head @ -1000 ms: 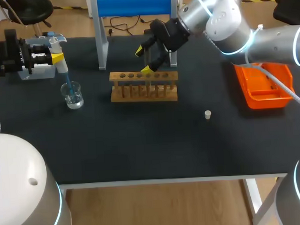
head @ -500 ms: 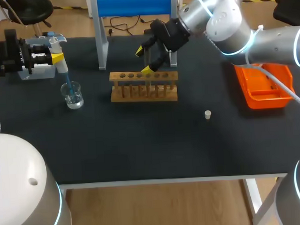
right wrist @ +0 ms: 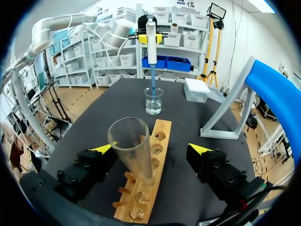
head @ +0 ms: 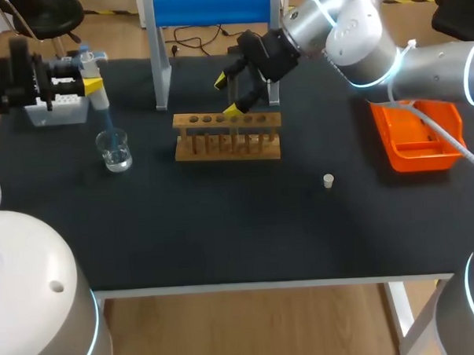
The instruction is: Invert the test tube, pick up the pipette, mount the tip to pipette, aspirate from beaker and dispense into the tube, eject the tip, return the pipette, and cap with the stopper.
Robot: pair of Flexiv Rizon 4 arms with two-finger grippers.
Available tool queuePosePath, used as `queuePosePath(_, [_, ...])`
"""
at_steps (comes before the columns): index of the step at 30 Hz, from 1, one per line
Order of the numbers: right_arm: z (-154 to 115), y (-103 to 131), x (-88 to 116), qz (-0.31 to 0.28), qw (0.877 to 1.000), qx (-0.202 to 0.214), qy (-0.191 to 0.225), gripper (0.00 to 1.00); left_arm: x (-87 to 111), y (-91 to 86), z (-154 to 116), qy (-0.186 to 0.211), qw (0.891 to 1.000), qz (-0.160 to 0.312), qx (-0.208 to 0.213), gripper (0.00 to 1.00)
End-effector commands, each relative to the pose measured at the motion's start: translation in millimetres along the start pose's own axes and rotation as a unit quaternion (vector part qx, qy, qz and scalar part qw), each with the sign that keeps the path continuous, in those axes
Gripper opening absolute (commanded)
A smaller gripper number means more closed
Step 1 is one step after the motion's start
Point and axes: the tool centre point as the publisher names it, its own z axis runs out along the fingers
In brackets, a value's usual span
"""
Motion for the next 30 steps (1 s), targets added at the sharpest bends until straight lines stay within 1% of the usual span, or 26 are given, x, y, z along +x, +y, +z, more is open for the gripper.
queuePosePath(1, [-1, 0, 0, 0.0, 1.0, 0.002, 0.001, 1.0, 6.0, -14.3, -1, -0.01, 1.0, 0.005, -0.008, 0.0])
queuePosePath(10, [-1, 0, 0, 0.0, 1.0, 0.002, 0.001, 1.0, 8.8, -45.2, -6, -0.02, 0.999, 0.029, -0.018, 0.0])
queuePosePath(17, [-1, 0, 0, 0.0, 1.0, 0.002, 0.001, 1.0, 8.0, -67.0, -13, -0.025, 0.999, 0.036, -0.023, 0.0])
queuePosePath(21, [-1, 0, 0, 0.0, 1.0, 0.002, 0.001, 1.0, 7.4, -80.1, -13, -0.031, 0.998, 0.037, -0.037, 0.0])
queuePosePath(24, [-1, 0, 0, 0.0, 1.0, 0.002, 0.001, 1.0, 8.6, -88.7, -12, -0.03, 0.998, 0.04, -0.037, 0.0])
queuePosePath(25, [-1, 0, 0, 0.0, 1.0, 0.002, 0.001, 1.0, 9.1, -90.8, -12, -0.029, 0.998, 0.04, -0.039, 0.0])
queuePosePath(30, [-1, 0, 0, 0.0, 1.0, 0.002, 0.001, 1.0, 9.1, -90.8, -12, -0.029, 0.998, 0.04, -0.039, 0.0])
